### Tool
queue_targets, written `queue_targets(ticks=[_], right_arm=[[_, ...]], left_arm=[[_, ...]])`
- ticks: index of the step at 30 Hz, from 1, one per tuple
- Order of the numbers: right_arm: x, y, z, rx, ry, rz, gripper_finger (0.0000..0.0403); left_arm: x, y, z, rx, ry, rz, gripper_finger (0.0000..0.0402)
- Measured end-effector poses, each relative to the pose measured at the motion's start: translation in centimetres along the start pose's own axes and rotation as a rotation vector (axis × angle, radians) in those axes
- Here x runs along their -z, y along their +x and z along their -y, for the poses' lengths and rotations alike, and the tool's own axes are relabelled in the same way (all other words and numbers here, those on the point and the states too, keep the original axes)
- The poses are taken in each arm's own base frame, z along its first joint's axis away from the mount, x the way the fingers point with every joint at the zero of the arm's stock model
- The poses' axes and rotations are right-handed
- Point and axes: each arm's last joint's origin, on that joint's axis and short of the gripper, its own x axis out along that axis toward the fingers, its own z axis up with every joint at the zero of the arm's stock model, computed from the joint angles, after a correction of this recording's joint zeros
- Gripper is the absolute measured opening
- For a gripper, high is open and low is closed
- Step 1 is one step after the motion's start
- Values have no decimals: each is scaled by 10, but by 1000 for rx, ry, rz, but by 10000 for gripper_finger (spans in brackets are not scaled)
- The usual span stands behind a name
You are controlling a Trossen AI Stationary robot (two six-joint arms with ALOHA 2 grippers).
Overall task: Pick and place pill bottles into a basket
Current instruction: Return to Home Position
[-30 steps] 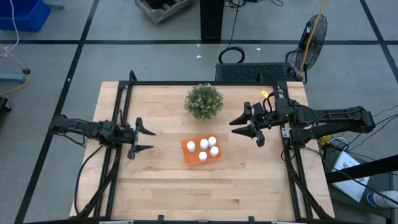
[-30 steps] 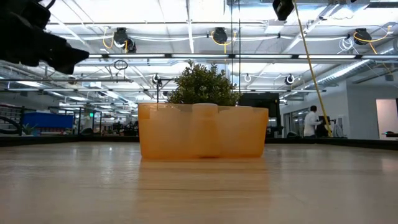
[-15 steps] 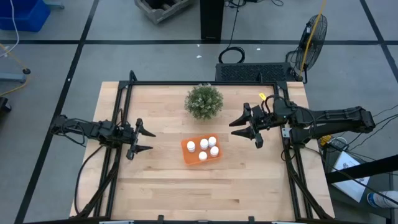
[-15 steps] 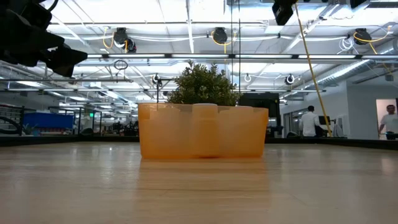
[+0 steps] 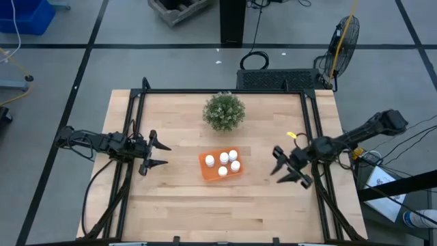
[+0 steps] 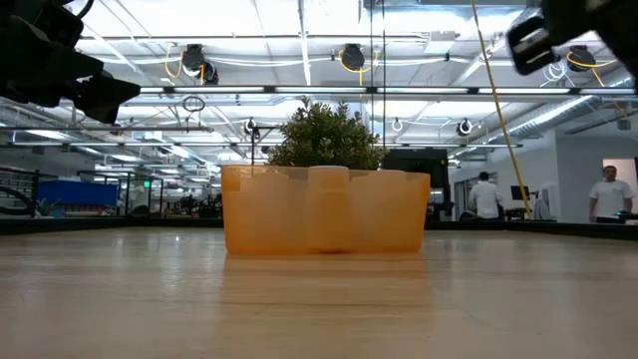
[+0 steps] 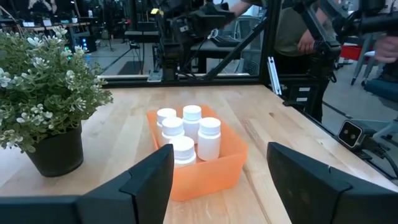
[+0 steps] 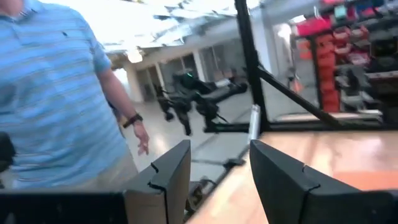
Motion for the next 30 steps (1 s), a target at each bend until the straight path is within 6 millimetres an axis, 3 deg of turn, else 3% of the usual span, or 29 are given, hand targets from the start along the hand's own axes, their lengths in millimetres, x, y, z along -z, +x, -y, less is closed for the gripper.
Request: queue_targets(ticks=[4, 10, 30], right_arm=[[13, -14, -13, -47, -7, 33, 157], [12, -20, -25, -96, -34, 57, 157], [10, -42, -31, -112, -56, 21, 157]], left_arm=[[0, 0, 0, 0, 0, 0, 268], [0, 0, 0, -1, 0, 0, 262], [0, 0, 0, -1, 0, 0, 257]])
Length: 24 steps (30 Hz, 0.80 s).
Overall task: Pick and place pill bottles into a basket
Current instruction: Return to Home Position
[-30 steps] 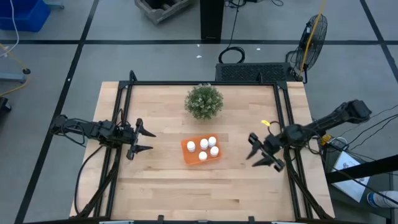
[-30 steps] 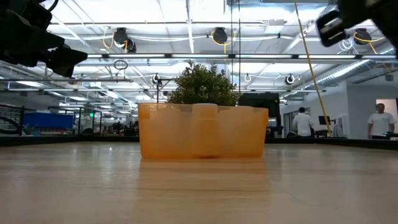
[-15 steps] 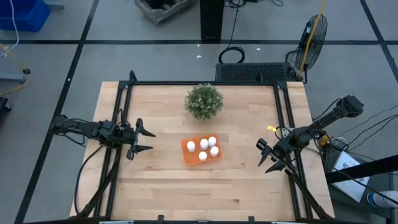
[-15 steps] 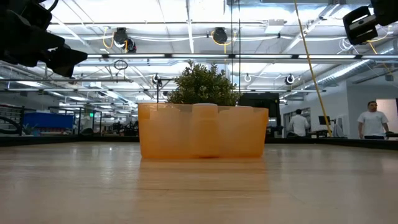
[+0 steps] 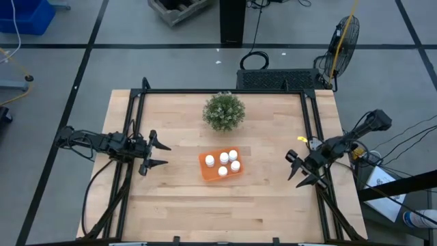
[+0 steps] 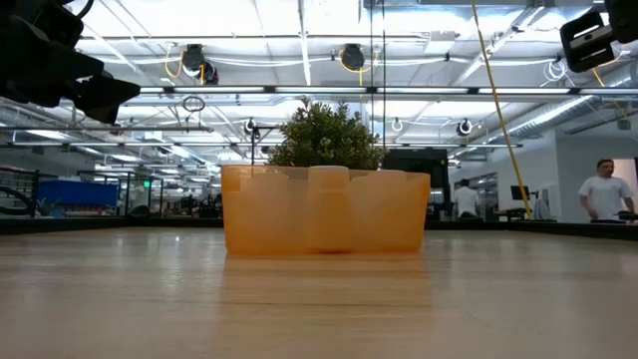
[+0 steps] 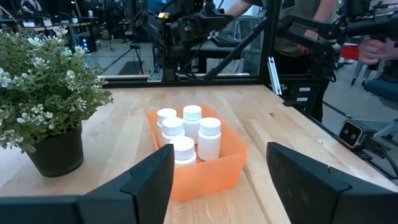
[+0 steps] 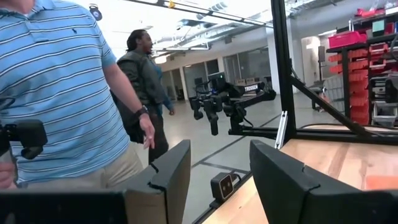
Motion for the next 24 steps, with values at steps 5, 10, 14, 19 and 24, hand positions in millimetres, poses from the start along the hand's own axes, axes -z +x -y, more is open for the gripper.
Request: queue_targets(ticks=[5, 10, 14, 19, 24], right_arm=[[-1, -6, -1, -2, -4, 8, 157], [-1, -11, -2, -2, -6, 7, 157], [-2, -15, -3, -3, -8, 14, 157], [-2, -18, -4, -1, -12, 13, 157], [0, -18, -3, 3, -8, -3, 157]], left_arm=[[0, 0, 0, 0, 0, 0, 256], [0, 0, 0, 0, 0, 0, 262], [0, 0, 0, 0, 0, 0, 266], [0, 0, 0, 0, 0, 0, 262], [0, 0, 0, 0, 0, 0, 258]])
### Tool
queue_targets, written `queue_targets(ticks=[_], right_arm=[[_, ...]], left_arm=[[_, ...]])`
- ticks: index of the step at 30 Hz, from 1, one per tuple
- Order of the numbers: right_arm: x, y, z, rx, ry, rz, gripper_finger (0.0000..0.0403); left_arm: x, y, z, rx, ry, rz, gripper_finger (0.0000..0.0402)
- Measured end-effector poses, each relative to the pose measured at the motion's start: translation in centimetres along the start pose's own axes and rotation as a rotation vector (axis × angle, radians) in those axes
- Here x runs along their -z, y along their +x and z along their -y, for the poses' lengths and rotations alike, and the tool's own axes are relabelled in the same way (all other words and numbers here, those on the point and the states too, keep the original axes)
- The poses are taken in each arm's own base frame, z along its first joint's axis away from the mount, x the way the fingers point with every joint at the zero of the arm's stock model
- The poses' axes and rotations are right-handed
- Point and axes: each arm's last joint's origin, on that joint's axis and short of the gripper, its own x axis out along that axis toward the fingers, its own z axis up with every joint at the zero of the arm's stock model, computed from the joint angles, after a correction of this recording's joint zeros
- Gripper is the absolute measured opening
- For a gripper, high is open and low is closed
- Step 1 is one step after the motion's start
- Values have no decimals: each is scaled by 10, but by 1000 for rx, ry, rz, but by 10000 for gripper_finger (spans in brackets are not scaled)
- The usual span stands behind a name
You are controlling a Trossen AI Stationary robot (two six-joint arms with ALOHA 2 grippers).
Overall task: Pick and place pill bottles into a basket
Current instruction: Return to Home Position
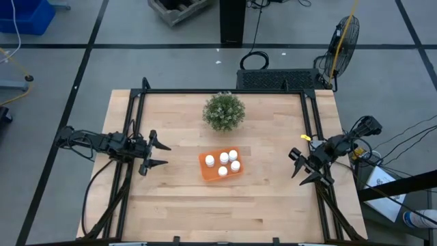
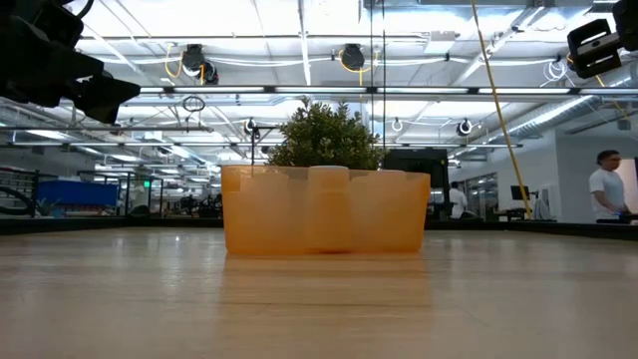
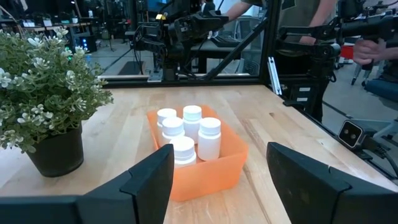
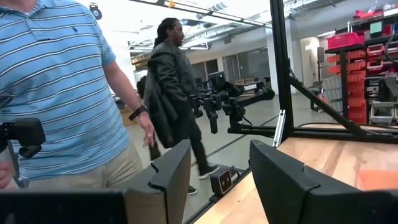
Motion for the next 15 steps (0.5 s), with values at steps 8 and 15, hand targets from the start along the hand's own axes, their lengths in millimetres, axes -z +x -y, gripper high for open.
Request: queue_targets(ticks=[8, 15], right_arm=[[0, 0, 0, 0, 1, 0, 157], [0, 0, 0, 0, 11, 0, 157]], left_arm=[[0, 0, 0, 0, 0, 0, 268], [0, 0, 0, 0, 0, 0, 268]])
